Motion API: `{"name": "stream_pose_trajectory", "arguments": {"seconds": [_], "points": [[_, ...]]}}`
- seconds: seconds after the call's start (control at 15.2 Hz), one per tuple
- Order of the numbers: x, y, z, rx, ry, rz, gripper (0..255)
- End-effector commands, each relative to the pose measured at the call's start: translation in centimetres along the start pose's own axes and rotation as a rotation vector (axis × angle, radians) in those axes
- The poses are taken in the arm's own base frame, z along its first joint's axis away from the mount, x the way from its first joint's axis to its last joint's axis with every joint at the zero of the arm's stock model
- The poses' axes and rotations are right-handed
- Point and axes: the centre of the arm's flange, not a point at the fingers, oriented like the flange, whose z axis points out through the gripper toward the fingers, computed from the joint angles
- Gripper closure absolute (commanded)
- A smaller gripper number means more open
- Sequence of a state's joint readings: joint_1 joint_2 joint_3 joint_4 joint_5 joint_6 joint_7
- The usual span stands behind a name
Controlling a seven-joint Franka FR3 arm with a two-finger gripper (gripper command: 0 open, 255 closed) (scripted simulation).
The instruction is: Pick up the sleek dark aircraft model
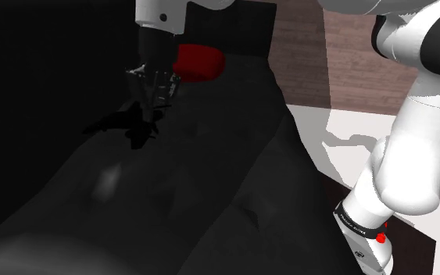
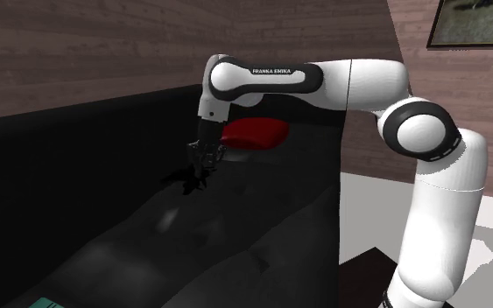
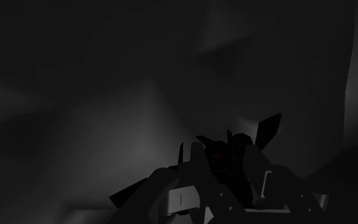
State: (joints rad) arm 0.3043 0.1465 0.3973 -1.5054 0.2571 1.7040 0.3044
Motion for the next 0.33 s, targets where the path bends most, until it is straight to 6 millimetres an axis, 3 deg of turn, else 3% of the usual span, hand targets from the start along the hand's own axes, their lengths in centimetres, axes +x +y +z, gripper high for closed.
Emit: {"name": "stream_pose_trajectory", "arguments": {"seconds": [0.0,0.26], "points": [[-0.1,-0.4,-1.2,0.000,0.000,0.000,255],[-0.1,-0.7,-2.2,0.000,0.000,0.000,255]]}}
